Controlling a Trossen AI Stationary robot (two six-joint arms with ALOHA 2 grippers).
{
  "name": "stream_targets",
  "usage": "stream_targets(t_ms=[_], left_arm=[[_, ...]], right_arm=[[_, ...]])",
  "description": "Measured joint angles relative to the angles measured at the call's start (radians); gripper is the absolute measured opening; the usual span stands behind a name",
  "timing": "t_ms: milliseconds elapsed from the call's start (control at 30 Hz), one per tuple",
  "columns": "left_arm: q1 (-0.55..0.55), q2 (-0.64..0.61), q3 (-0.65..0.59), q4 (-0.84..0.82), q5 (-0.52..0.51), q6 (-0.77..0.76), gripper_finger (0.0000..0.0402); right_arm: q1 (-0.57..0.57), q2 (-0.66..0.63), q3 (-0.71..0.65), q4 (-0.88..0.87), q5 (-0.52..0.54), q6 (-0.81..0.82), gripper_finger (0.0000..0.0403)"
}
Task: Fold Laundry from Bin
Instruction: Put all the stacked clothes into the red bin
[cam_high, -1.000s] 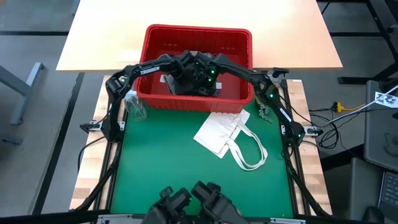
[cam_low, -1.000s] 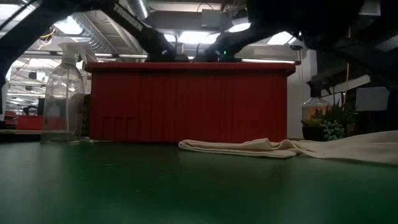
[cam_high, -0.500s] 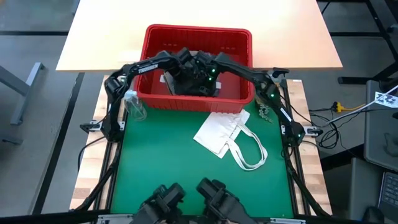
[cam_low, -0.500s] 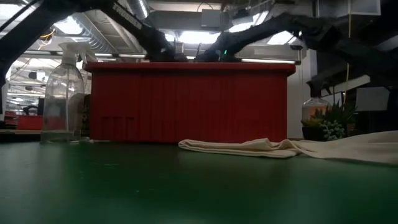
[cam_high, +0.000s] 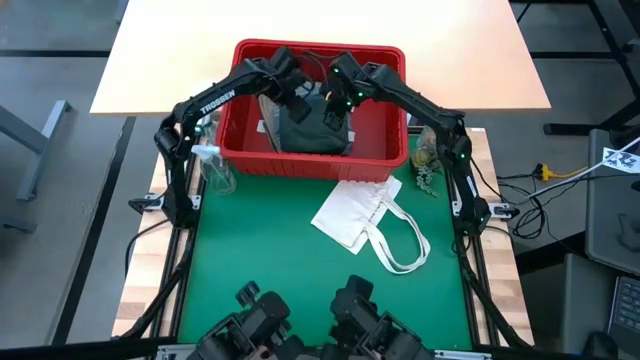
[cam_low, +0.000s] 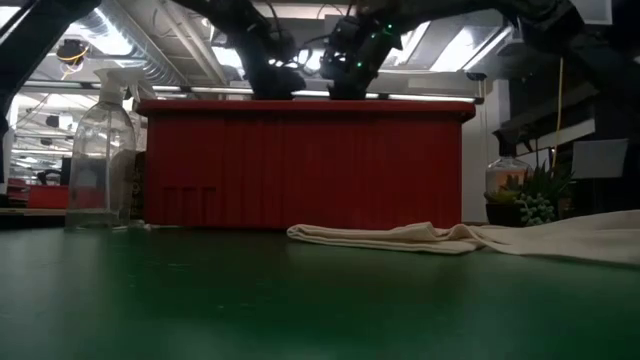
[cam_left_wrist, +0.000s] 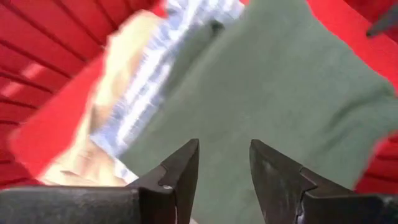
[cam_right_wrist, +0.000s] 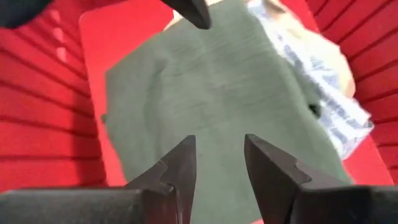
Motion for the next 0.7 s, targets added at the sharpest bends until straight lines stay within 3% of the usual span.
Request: stream_targets(t_ms=[233, 500, 700], left_arm=[[0.036, 0.026, -0.008, 0.056, -0.051, -0.026, 0.0137], [0.066, 0.081, -0.132, 0.199, -0.076, -0.036, 0.0137], [0.074, 0.078, -0.147, 0.168, -0.074, -0.012, 0.0137]], right_arm=[[-0.048, 0.053, 0.000, 0.078, -0.004, 0.003, 0.0137], [-0.108, 0.173, -0.001, 0.066, -0.010, 0.033, 0.0137], [-0.113, 0.164, -0.001, 0.055, -0.008, 0.034, 0.0137]])
